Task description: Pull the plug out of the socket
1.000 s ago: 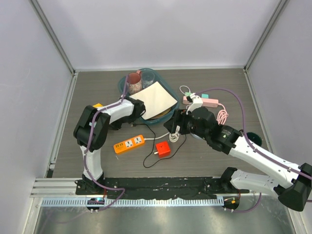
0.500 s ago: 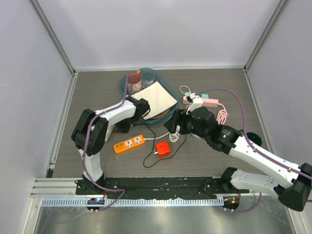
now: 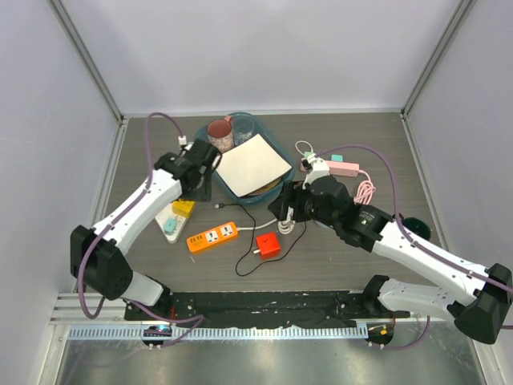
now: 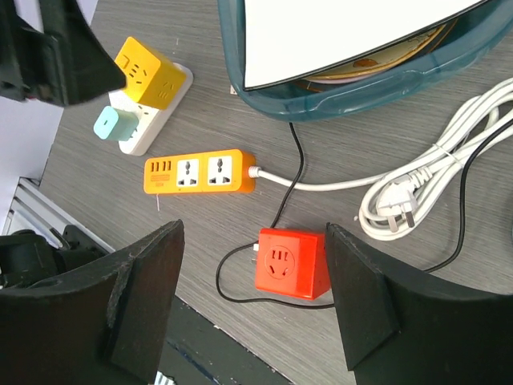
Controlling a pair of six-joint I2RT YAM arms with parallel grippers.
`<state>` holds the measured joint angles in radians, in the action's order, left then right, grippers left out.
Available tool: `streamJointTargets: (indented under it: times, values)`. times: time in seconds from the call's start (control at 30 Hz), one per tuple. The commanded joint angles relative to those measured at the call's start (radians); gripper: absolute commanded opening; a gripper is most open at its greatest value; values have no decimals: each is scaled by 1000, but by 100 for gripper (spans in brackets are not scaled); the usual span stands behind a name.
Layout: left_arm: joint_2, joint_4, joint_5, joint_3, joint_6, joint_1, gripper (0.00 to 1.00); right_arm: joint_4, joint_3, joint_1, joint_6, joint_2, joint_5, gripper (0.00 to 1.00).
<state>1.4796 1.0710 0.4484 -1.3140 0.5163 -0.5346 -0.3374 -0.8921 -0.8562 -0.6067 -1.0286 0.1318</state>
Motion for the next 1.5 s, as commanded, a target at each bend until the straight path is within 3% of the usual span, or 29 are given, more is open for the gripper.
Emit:
streamJointTargets:
  times: [0.0,0.07,0.13,0.37,0.47,0.5,0.57,0.73,0.93,1.17,1.47]
  values:
    - [-85,-66,-45,51,-10,105,70,64,-19,-6,-2,-31,-27,76]
    - [-111,-88,-68,102,-13,160,83,77,-34,-6,-8,-68,-37,77]
    - [-152,-115,-103,134,5,217,85,106,-59,-9,-11,-99,-58,77]
    - [-235,-157,-295,309,188,621,78,205,-201,-35,85,-287,-69,84]
    - [-240,-155,-289,341,237,677,77,225,-321,-46,154,-416,-92,89]
    - [-237,-155,-272,349,251,689,76,238,-352,-50,168,-486,-100,96]
    - [-226,-172,-275,364,268,717,75,253,-442,-69,217,-554,-113,97]
    - [-156,-267,-393,368,219,739,75,227,-692,-116,346,-804,-151,97]
    - [-71,-324,-528,404,197,801,71,225,-882,-130,456,-981,-256,95]
    - [-68,-416,-637,444,149,825,51,255,-943,-135,508,-1123,-308,95]
    - [-13,-428,-689,447,129,825,44,291,-956,-142,567,-1216,-314,96]
